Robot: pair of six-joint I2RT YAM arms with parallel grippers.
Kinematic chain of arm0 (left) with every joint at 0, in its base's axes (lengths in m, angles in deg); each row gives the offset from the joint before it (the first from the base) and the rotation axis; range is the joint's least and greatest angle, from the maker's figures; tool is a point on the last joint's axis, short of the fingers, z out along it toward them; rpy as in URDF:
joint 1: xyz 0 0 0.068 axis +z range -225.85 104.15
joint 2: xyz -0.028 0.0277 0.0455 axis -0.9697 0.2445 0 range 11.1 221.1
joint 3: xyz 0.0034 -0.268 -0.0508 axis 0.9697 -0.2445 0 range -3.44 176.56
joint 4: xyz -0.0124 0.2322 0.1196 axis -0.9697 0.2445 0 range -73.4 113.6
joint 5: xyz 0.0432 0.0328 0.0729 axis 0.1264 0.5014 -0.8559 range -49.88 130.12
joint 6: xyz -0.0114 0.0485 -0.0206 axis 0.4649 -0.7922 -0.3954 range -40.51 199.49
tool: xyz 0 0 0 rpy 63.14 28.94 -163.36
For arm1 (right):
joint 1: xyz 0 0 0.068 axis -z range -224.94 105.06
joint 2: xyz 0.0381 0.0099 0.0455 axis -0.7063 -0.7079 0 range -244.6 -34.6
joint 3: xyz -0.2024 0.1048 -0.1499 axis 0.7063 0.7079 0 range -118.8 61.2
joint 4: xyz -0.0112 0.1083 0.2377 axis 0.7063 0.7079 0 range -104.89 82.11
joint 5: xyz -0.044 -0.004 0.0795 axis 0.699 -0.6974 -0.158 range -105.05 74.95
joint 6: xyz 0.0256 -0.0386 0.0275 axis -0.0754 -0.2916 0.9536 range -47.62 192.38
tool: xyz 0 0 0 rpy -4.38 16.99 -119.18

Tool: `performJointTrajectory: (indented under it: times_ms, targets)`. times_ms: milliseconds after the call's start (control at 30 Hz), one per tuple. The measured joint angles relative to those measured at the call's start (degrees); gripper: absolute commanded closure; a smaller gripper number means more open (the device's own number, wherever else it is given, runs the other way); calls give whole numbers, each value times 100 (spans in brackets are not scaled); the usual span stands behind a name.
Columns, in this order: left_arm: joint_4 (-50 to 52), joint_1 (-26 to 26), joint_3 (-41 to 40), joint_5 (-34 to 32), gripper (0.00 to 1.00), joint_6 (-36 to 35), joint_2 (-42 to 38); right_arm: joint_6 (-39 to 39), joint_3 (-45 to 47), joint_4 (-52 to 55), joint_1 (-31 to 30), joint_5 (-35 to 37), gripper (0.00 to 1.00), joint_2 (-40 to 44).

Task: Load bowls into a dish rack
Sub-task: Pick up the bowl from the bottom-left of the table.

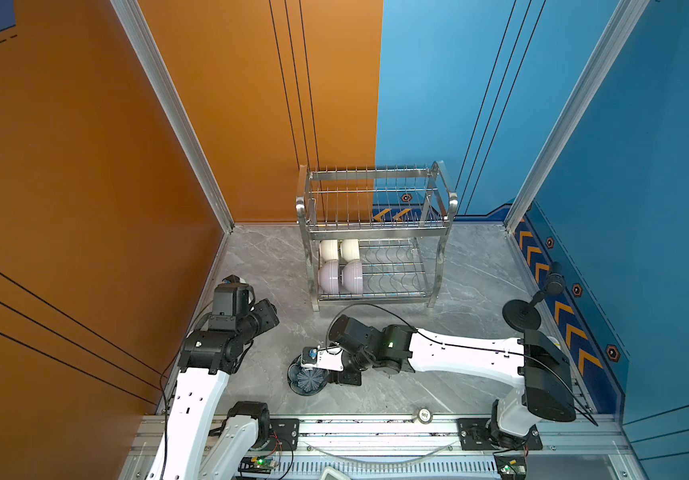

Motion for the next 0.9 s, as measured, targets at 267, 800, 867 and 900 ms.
performJointTrajectory:
  times_ms: [267,800,867,900]
  targets:
    - [-190,173,-31,273,41,-90,199,-310,-470,260,-503,444,50,-713]
    - [-369,420,-160,691,41,-177,341,-426,-1051,326,-776,780,54,-1714]
    - [-378,450,-160,719,41,-212,345,-450,-1082,323,-782,817,56,-1777]
    - [-385,463,-160,726,41,-219,348,-463,-1099,326,-782,835,57,-1803]
